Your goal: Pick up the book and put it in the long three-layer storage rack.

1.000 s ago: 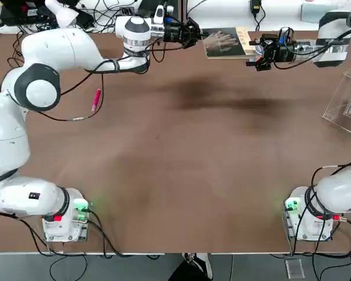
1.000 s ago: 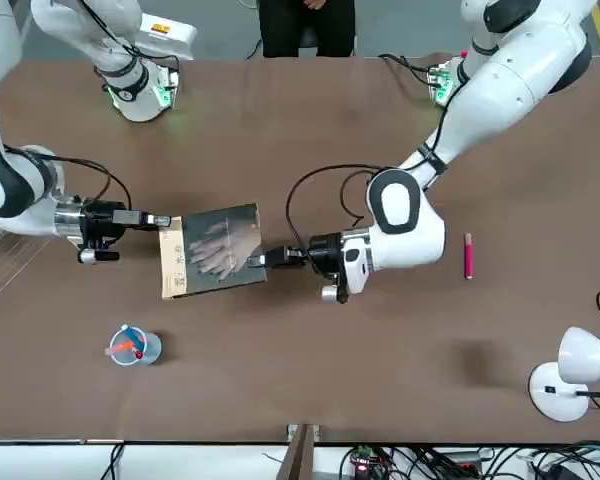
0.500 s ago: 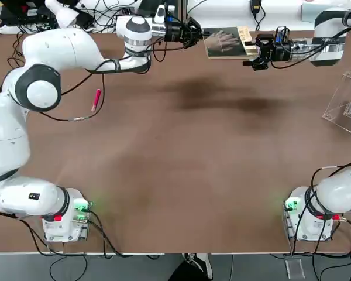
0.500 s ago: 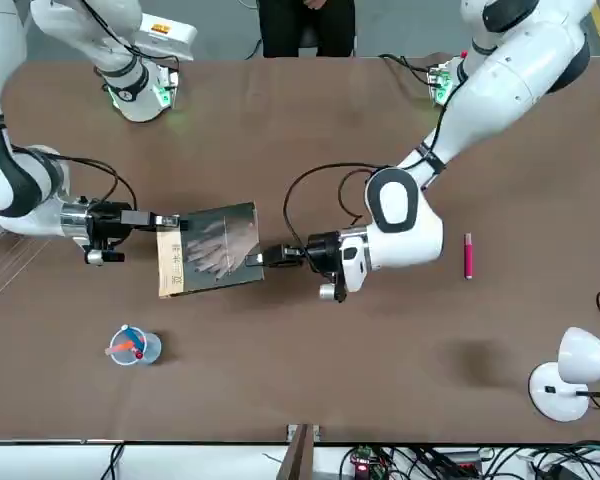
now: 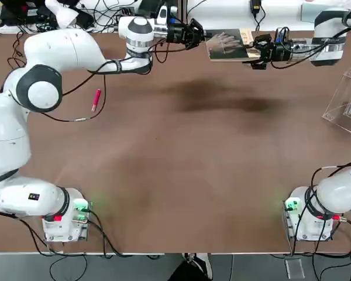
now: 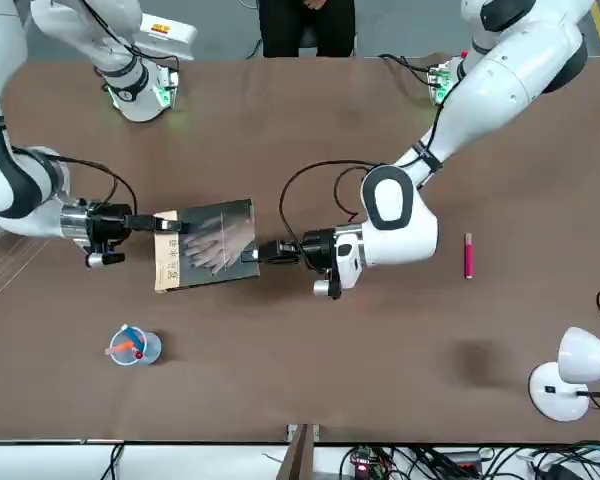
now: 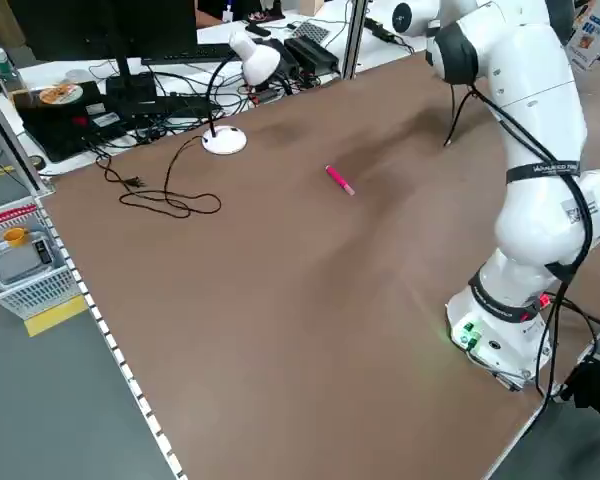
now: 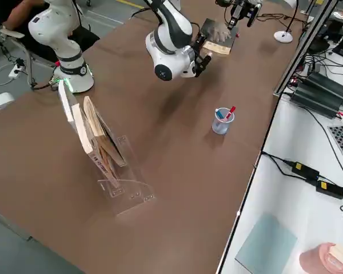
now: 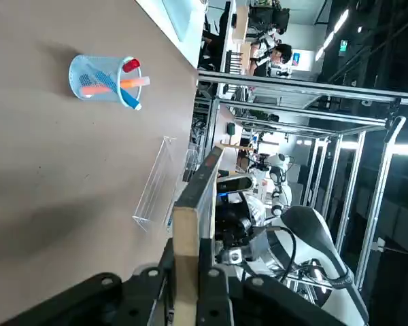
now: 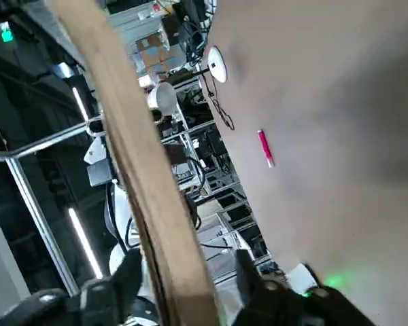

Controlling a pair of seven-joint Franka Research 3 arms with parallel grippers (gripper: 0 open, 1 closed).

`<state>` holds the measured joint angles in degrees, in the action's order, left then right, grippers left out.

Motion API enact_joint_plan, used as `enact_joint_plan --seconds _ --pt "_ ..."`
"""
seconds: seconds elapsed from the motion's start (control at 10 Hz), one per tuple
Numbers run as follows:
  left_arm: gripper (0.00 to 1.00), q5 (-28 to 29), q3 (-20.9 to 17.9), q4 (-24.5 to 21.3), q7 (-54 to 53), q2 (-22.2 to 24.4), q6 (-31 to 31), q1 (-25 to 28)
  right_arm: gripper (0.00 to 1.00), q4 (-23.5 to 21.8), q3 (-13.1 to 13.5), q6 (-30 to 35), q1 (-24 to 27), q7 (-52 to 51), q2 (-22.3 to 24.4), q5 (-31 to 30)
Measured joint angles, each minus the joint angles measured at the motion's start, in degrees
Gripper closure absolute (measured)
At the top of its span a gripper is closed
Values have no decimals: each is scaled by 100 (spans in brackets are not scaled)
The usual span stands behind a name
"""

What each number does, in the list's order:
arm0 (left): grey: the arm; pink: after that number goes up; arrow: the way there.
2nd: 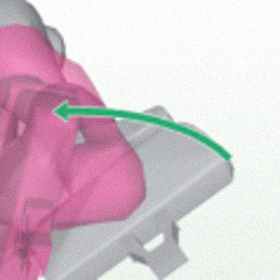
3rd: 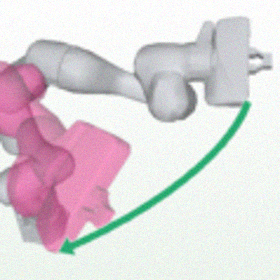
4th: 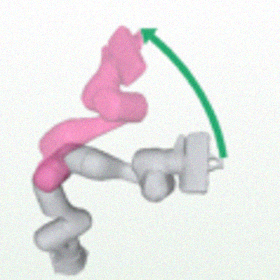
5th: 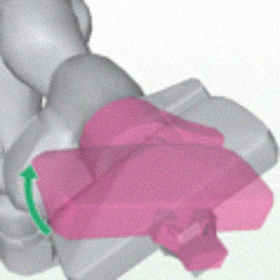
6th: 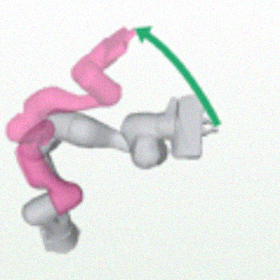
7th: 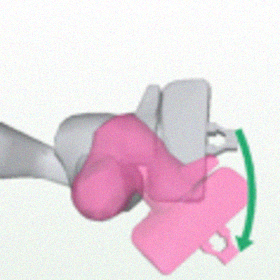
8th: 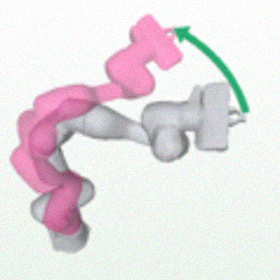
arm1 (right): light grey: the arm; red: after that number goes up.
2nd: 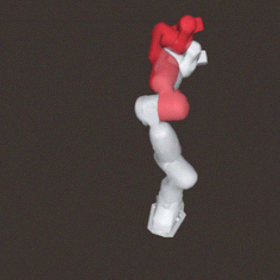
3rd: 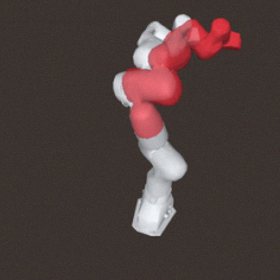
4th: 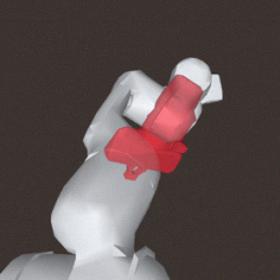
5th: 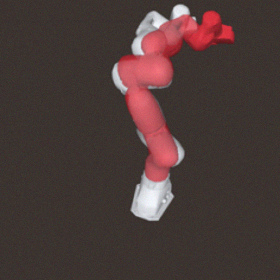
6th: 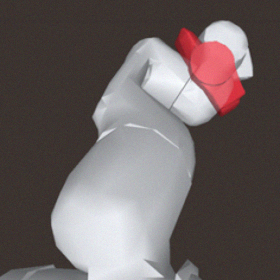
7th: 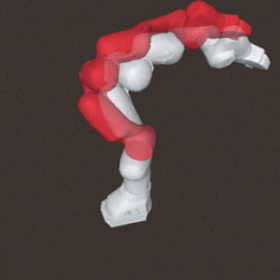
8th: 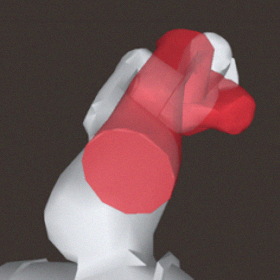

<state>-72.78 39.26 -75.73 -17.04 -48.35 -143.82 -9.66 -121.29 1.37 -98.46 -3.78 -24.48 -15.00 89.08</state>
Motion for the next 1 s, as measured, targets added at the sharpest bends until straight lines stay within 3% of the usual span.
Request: enact_joint_plan --seconds 0.3,0.8,1.0 --pt "100 0 -13 -1 -2 -3 0 -7 79 2 5 1 8 205 -8 0" --pt "97 -1 -37 12 -2 -13 -4 -51 81 47 8 72 94 529 -9 -30" --pt "84 -12 -37 25 12 -13 -4 -71 81 174 24 22 267 769 -9 -333"
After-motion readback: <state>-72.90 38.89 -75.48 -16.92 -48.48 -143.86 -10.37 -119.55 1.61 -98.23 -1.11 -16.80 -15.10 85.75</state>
